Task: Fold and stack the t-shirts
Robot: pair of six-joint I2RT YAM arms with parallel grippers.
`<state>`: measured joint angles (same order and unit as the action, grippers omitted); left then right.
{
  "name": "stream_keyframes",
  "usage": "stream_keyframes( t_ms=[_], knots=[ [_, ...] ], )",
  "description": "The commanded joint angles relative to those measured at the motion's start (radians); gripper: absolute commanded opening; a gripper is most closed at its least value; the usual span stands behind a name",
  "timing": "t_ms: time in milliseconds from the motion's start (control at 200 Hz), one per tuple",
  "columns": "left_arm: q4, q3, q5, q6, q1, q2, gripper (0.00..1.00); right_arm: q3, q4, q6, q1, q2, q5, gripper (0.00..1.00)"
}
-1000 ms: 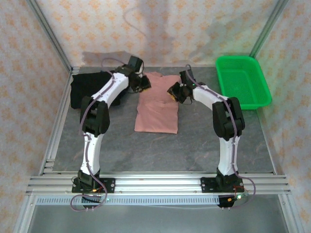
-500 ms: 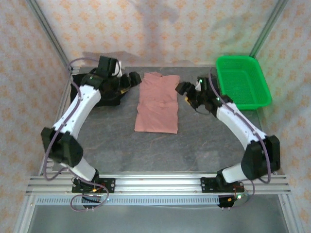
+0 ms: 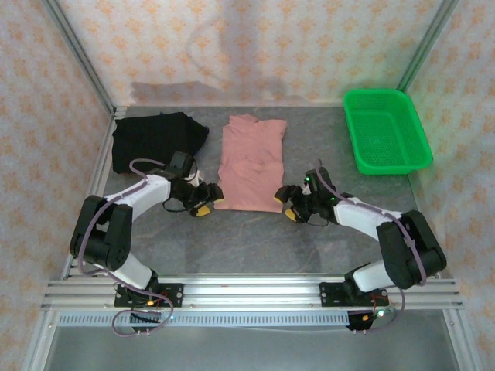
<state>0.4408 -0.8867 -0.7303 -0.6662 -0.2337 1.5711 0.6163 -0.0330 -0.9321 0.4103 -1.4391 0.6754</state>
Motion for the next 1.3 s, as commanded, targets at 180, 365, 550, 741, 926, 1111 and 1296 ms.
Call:
stream_keyframes(
  t_ms=[180,365,550,741,926,1111,1296],
  knots=[
    [-0.173,0.040,-0.005,-0.068,-0.007,0.084,0.60,0.025,-0.107,-0.046,0.031,-0.116,-0.023,0.63],
    [-0.230,0.020,0.000,-0.094,-0.017,0.151,0.55,0.079,-0.086,-0.036,0.032,-0.169,-0.042,0.55],
    [-0.236,-0.045,0.009,-0.108,-0.058,0.222,0.38,0.135,-0.091,-0.051,0.034,-0.235,-0.057,0.33],
    [-0.100,-0.105,0.079,-0.059,-0.065,0.217,0.08,0.176,-0.010,-0.061,0.036,-0.215,-0.058,0.00],
    [0.025,-0.078,0.153,-0.027,-0.086,0.108,0.00,0.150,0.161,-0.050,0.061,-0.082,-0.059,0.00],
    [0.013,0.090,0.223,-0.133,-0.173,-0.067,0.00,0.060,0.272,-0.077,0.131,0.078,-0.090,0.00],
    [0.075,0.227,0.302,-0.244,-0.284,-0.305,0.00,-0.049,0.309,-0.203,0.259,0.265,-0.146,0.00]
  ],
)
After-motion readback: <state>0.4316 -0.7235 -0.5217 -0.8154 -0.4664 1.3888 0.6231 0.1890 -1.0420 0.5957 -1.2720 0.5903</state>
